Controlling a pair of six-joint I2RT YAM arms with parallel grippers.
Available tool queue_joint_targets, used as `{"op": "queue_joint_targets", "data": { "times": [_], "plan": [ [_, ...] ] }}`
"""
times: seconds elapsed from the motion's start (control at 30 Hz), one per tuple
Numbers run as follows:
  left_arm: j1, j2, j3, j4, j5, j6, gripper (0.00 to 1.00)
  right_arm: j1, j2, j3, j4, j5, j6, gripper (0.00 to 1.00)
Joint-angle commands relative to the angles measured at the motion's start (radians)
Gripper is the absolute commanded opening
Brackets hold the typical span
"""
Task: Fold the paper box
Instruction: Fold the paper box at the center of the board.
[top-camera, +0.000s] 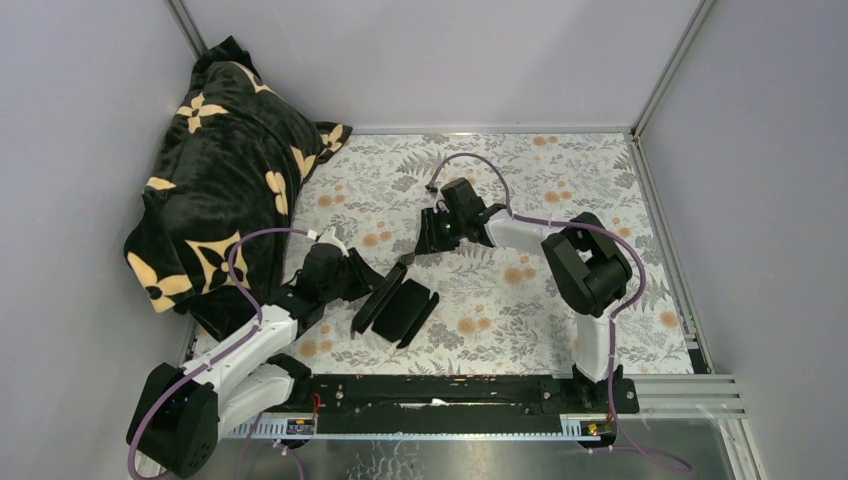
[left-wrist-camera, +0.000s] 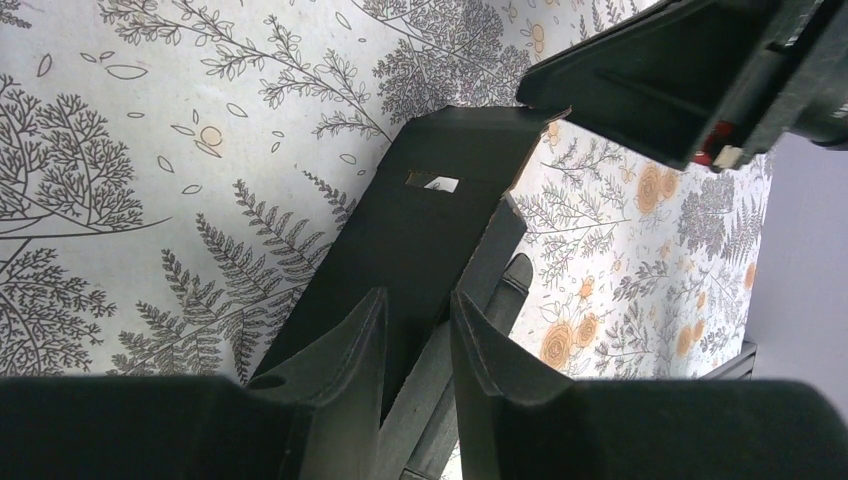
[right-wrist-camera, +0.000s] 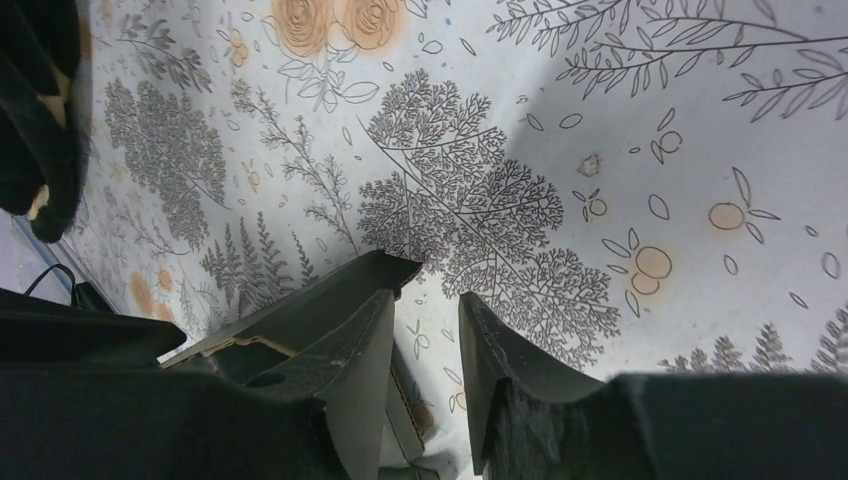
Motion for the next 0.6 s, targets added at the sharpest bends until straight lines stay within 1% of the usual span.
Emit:
{"op": "queue_joint_targets", "data": {
  "times": [0.0, 0.3, 0.57],
  "plan": [
    [-0.002, 0.04, -0.059, -0.094, -0.082, 0.032, 0.34, -0.007, 0.037, 0.072, 0.036, -0.074, 0.014, 0.38],
    [-0.001, 0.051, -0.074, -0.08, -0.083, 0.027, 0.34, -0.01, 0.079, 0.11, 0.069, -0.128, 0.029, 0.41],
    [0.0, 0.06, -0.083, -0.064, -0.095, 0.017, 0.34, -0.009, 0.061, 0.085, 0.074, -0.17, 0.025, 0.41]
  ]
}}
